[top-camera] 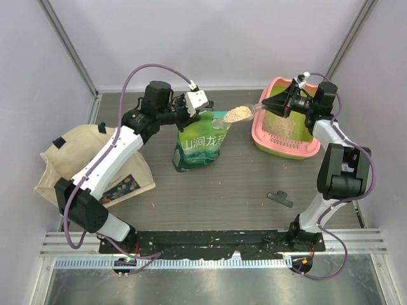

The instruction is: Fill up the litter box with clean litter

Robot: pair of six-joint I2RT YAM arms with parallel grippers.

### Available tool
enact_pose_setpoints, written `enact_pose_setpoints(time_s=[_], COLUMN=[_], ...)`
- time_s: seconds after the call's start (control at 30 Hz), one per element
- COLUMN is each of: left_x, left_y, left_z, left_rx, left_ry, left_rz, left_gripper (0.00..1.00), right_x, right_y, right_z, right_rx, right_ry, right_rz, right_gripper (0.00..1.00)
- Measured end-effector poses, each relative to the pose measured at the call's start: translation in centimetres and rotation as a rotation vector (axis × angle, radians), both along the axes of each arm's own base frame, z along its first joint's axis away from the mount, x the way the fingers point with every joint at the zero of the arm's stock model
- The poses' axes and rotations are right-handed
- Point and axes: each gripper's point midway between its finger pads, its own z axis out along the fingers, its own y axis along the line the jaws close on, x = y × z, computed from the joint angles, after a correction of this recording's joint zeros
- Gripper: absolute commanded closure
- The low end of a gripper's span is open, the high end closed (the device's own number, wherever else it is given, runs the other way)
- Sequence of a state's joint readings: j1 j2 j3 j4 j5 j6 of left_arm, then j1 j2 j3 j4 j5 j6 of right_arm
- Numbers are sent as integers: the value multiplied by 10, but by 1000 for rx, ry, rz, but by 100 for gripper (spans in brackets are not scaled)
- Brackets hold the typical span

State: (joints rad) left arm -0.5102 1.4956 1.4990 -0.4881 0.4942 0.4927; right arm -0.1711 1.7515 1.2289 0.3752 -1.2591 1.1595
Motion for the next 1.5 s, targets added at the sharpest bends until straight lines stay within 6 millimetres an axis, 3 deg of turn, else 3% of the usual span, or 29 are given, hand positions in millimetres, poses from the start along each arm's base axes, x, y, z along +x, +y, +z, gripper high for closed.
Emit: enact_pose_setpoints(time_s=[0.67,1.0,1.2,1.33,1.5], left_x=[5,4,3,3,3], left_y=[-1,-1,-2,-1,-1], left_z=[-2,-2,-2,-2,-2], left_rx=[8,13,14,15,15], left_ry=[-1,7,12,15,15], left_rz=[-2,-3,-6,-6,-6], left_gripper=[100,100,100,100,100], right_x=[10,9,10,13,24], right_y=[-75,-149,-197,-210,-229], right_z=[5,5,-11,-26,-60], right_rx=[7,6,0,-46,-192], right_ry=[-12,-30,-24,-27,13], right_rz=[-161,-312,-419,-475,-617], right_gripper=[99,99,99,99,99])
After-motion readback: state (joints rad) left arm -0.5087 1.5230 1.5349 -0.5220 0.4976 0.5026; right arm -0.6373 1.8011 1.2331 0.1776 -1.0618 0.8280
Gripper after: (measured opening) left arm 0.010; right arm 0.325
